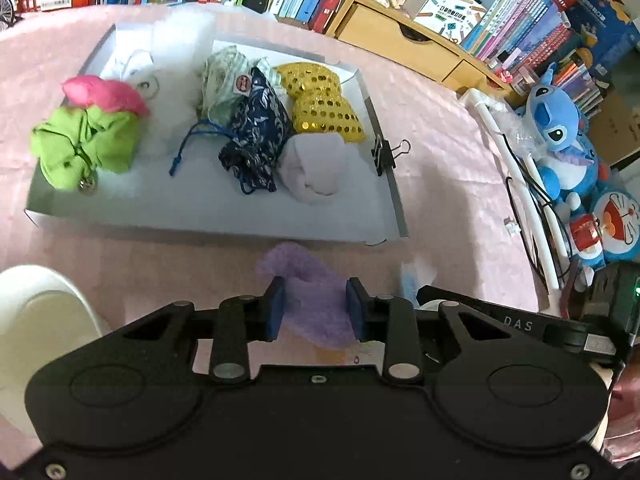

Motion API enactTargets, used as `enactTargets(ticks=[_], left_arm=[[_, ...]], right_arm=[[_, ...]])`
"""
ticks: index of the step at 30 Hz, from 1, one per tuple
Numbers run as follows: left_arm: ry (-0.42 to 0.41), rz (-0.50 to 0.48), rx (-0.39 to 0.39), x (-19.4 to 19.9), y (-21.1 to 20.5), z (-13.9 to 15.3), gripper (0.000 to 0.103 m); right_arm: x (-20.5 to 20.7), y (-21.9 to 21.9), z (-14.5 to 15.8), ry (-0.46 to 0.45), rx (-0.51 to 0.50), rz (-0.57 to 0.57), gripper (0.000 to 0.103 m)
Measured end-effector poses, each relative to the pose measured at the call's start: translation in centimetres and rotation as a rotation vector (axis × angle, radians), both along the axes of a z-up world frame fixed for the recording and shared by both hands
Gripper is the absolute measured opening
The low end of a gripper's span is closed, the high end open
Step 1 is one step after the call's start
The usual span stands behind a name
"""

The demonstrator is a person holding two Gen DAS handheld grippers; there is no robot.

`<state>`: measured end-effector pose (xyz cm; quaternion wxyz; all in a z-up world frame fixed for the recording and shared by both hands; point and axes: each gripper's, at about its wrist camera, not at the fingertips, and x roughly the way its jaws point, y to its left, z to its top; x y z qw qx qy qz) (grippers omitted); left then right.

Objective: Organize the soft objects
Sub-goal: 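Grasp the purple fluffy item with the left tool while the right tool grasps the blue packet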

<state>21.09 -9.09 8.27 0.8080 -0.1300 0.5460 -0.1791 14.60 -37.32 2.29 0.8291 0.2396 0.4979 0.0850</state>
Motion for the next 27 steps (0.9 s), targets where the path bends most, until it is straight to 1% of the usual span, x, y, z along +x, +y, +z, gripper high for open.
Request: enactTargets(ticks=[7,16,18,19,21,23,27], left_arm=[[-0.024,-0.013,0.016,-0.4,0.5,0.5,0.03],[-0.046,-0.031,0.031,-0.7,0.4,0.8,0.03],[-0.057,-0.033,0.033,-0.8,0.5,0.9,0.03],[-0.064,-0.035,0.035,-0.9,0.5,1.0,0.03],[-0.076,-0.04,0.038,-1.0,0.6,1.2,0.03],[-0.083,-0.039,0.037,-1.0,0.8,1.4,0.03],[-0.101,-0.045,0.03,-1.3,1.0,1.9,0.03]], right_arm=[[1.2,1.1,0.1,0.008,-0.011,0.022,0.047],[2.7,2.5,0.1,0.02,-0.054,0.046,0.047],[2.5,2.6,0.1,0.014,-0.062,0.048,0.035],[2.4,2.6,0.1,0.021,-0.063,0.046,0.022],[2.1,2.6,0.0,0.017,-0.059,0.038,0.02],[1.7,2.7,0.3,0.004,-0.077,0.035,0.019],[1.3,2.4,1.3,-0.028,-0.093,0.016,0.016]])
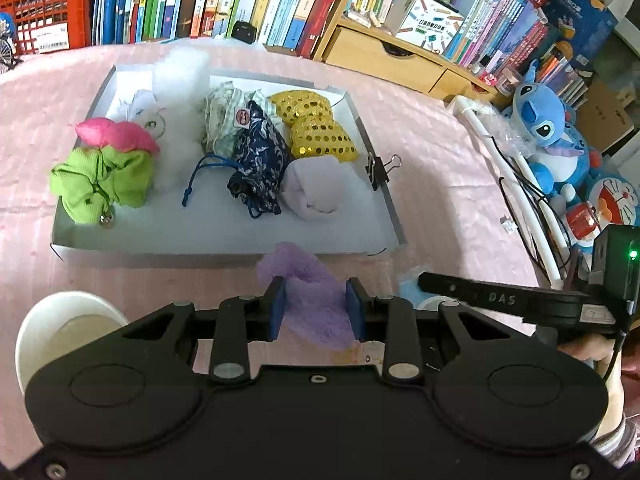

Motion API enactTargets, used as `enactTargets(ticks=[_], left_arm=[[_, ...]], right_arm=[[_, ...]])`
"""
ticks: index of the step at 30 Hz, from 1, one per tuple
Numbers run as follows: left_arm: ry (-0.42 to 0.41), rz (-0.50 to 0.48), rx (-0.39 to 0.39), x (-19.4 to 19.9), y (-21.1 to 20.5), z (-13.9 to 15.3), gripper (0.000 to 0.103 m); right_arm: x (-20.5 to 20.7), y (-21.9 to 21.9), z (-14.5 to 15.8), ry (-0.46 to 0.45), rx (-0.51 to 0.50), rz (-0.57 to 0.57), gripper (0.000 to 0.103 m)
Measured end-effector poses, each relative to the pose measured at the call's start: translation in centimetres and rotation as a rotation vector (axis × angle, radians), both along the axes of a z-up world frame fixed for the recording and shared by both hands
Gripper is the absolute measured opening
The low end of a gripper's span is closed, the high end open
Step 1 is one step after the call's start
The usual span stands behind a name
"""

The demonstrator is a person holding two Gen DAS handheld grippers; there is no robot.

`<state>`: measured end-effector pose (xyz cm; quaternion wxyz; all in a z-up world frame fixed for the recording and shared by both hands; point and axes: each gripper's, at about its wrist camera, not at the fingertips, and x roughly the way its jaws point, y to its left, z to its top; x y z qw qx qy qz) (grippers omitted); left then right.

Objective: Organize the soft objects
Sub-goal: 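Grasp the purple fluffy item with the left tool while the right tool grasps the blue packet, then carry the purple item and blue packet with both tools and lower them into the tray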

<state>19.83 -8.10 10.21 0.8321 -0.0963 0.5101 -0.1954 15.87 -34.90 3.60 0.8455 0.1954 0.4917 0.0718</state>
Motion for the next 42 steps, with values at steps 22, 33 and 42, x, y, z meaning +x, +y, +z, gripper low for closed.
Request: enactTargets(ticks=[22,33,42], left_arm=[[-0.151,0.13,-0.045,1.4,4.5,5.2,0.03],[-0.07,0.199,0.016,5.6,3.6,2.1,0.03],[-0.036,0.243,0.059,8.0,3.7,0.2,0.03]], right_arm=[[0.9,1.0,8.2,-0.225,-0.045,-0.077,0.009],[6.6,5.1,7.0,-0.2,-0.024,-0.055,0.009],[8.8,5.7,3.6,-0.137,-0.037,-0.044,0.009]])
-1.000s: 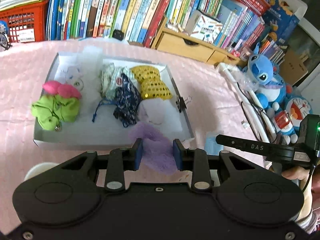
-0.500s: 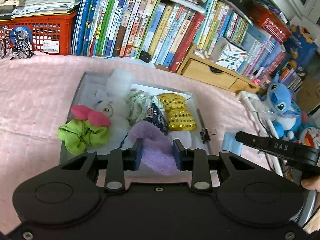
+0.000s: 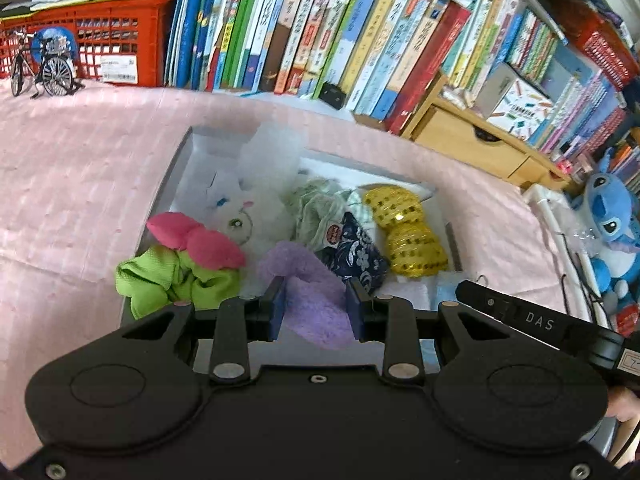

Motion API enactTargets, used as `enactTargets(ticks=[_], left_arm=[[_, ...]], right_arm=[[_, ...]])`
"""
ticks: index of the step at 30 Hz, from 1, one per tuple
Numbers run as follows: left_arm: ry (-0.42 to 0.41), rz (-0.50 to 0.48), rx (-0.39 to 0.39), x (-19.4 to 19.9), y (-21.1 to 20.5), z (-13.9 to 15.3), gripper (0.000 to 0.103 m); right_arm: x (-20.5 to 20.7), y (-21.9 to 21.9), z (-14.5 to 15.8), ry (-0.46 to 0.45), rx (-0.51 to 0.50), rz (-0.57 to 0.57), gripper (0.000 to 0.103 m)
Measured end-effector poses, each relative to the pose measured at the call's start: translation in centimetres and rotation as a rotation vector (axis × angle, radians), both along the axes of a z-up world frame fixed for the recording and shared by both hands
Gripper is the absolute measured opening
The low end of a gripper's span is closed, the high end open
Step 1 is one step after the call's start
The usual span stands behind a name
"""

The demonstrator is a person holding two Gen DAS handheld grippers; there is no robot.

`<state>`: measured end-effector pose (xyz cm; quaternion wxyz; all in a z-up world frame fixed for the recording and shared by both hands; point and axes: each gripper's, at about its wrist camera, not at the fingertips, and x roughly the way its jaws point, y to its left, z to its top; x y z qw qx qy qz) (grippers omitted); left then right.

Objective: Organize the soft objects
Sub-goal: 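Carry the purple item and blue packet with both tools and lower them into the tray, then open both tools to release the items into the tray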

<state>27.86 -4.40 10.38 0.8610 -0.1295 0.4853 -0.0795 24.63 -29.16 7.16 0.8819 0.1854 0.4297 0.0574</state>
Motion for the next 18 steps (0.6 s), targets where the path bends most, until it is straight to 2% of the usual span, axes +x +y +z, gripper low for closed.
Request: enactTargets(ticks=[9,18], left_arm=[[0.042,0.025,0.012,1.0,-0.3,-1.4,0.03],[0.067,0.005,0.02,1.0,-0.7,-2.4,0.031]], right_arm=[[0.5,0.2,-1.8,0.042,-0.006,0.016,0.009],[0.4,0.4,-2.7,0.065,-0.017,0.028,0.009]])
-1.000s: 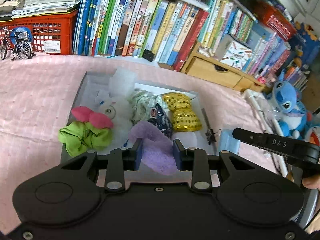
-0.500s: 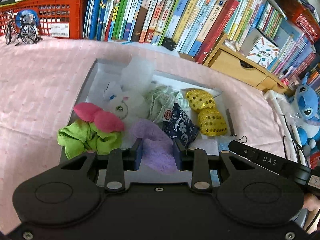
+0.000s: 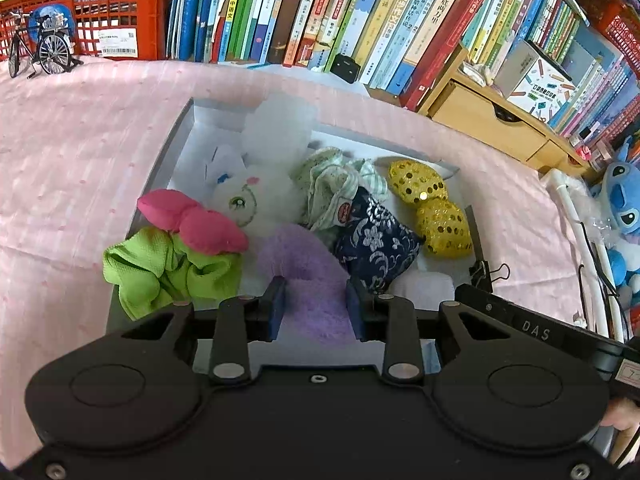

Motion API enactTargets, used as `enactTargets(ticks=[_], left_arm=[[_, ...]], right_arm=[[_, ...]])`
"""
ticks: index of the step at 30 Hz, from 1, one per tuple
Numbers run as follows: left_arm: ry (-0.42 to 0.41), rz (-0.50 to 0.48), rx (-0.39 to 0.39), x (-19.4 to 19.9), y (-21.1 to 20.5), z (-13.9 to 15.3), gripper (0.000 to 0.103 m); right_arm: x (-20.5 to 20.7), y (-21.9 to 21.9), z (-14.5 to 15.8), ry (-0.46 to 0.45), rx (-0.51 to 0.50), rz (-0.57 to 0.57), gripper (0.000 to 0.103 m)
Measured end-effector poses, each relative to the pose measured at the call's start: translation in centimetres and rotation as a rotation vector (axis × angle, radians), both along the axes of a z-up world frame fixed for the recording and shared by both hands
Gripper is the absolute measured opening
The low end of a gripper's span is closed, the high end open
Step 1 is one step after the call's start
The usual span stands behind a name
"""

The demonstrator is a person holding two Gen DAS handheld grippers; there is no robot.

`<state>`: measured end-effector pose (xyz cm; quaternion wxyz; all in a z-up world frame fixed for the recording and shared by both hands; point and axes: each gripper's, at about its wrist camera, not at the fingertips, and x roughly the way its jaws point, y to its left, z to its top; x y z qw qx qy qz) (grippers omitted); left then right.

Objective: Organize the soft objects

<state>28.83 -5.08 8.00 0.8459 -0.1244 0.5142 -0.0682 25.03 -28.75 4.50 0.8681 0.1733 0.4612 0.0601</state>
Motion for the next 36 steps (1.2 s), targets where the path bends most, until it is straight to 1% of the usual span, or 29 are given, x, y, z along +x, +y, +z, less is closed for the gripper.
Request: enactTargets(ticks=[3,5,6,8,9,11,12,14,16,18,20,22,26,32,36], left_arm=[[0.022,-0.003,-0.008,0.0,0.1,-0.4,0.033],[0.035,-0.004,-0.012,-0.1,0.1,-0.7,0.034],[0.036,-0.005,-0.012,-0.1,0.1,-0.7,0.037],[0.029,-0.008,-0.009,-0.2,0.1,-0.6,0.05],[0.024,-0.006,-0.009,-0.2,0.2,-0.5,0.052],[0.006,-0.005,-0.009,-0.4,0.3,-0.1,0.057],[-0.002,-0.007,-0.01,-0.4,0.4,0.1,0.059],[-0.022,-0.005,-0.011,-0.7,0.5,0.6,0.069],[-0.046,-0.002,-0.015,-1.0,0.8,1.2,0.075],[-0.071,-0.004,-0.015,-1.4,0.9,1.8,0.076],[-0.102,-0.011,-0.008,-1.9,1.0,2.5,0.077],[-0.141,-0.02,0.004,-2.6,0.9,3.2,0.077],[-0.25,-0.025,0.052,-4.5,0.6,4.8,0.08],[-0.401,-0.043,0.096,-7.8,0.8,6.9,0.083],[-0.477,-0.064,0.128,-10.1,0.8,7.9,0.086]], right_arm=[[-0.1,-0.1,0.0,0.0,0.005,0.0,0.01],[-0.2,-0.1,0.1,-0.004,0.01,0.002,0.015],[-0.3,-0.1,0.1,-0.005,0.011,0.003,0.016],[-0.3,-0.1,0.2,-0.007,0.01,0.004,0.017],[-0.3,-0.1,0.3,-0.009,0.008,0.006,0.017],[-0.5,-0.1,0.5,-0.015,0.002,0.009,0.026],[-0.5,-0.1,0.7,-0.019,0.0,0.011,0.028],[-0.7,-0.1,1.0,-0.026,-0.005,0.011,0.041],[-0.9,-0.1,1.5,-0.038,-0.013,0.012,0.045],[-1.2,0.0,2.0,-0.053,-0.029,0.011,0.048],[-1.5,0.0,2.5,-0.07,-0.046,0.014,0.054],[-2.0,0.2,3.1,-0.091,-0.063,0.019,0.057],[-3.2,0.5,4.3,-0.137,-0.095,0.032,0.063],[-5.7,1.1,6.2,-0.221,-0.14,0.053,0.072],[-7.6,1.4,7.4,-0.279,-0.153,0.061,0.073]])
